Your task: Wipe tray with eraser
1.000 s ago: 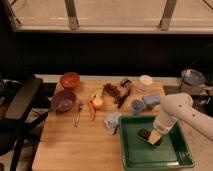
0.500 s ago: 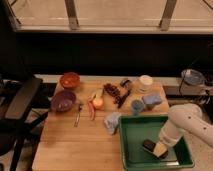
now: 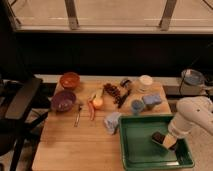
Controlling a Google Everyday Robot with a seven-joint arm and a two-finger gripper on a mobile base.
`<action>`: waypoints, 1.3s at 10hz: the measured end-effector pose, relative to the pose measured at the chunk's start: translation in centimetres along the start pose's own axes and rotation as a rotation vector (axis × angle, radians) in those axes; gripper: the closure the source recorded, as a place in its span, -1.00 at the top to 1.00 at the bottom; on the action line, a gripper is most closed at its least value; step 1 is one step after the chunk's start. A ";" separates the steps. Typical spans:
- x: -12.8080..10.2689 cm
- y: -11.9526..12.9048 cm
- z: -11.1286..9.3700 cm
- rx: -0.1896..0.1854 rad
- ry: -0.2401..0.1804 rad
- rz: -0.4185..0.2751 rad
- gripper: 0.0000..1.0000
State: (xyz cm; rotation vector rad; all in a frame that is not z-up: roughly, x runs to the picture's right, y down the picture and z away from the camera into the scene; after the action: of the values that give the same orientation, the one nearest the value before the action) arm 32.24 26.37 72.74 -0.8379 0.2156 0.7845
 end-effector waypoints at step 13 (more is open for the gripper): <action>0.3 4.0 0.5 -0.010 -0.014 -0.004 -1.00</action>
State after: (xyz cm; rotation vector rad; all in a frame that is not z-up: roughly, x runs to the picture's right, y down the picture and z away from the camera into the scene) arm 29.59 28.57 70.59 -0.8416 0.1979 0.7878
